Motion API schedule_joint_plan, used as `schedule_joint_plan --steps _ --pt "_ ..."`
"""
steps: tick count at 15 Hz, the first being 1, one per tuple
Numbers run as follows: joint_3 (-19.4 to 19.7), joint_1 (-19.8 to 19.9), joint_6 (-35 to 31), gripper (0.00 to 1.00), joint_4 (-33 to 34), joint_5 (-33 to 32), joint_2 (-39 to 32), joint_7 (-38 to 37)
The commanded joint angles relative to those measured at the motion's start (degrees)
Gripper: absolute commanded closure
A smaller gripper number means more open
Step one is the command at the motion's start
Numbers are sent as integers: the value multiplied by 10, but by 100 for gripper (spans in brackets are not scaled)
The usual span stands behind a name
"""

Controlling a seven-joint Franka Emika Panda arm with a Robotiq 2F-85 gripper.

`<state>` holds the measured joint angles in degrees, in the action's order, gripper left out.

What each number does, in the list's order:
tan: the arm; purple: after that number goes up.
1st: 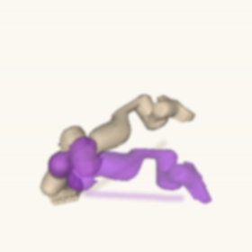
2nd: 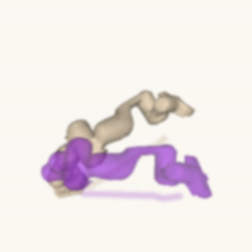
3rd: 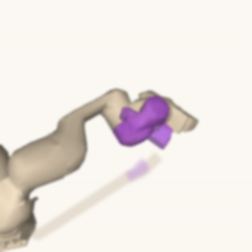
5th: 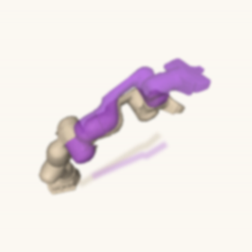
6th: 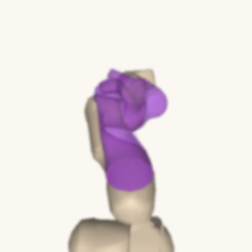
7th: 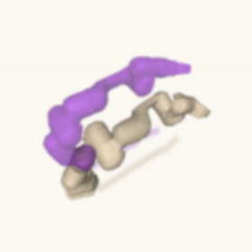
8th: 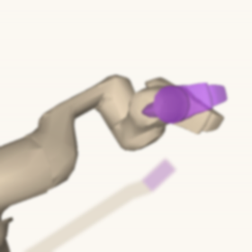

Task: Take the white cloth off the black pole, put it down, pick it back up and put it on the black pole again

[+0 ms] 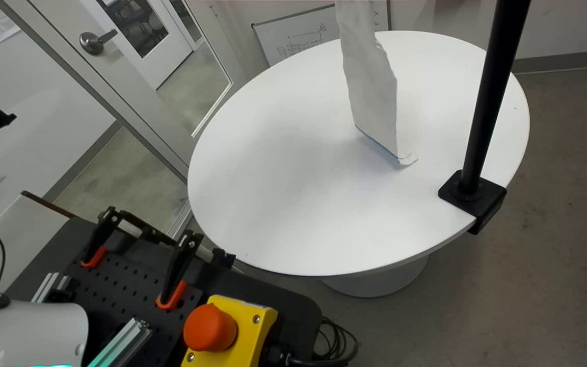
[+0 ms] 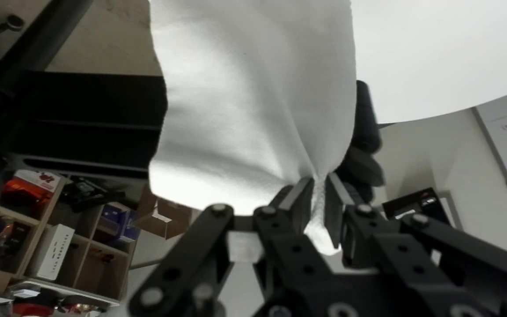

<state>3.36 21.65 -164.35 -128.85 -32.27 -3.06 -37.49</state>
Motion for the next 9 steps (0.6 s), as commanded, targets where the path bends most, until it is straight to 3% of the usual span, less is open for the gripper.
schedule_joint_plan --steps 1,6,9 --pt "10 -65 -3 96 -57 158 83 133" --pt "2 -141 39 96 -79 287 143 254" --pt "-1 -160 81 96 -92 304 161 277"
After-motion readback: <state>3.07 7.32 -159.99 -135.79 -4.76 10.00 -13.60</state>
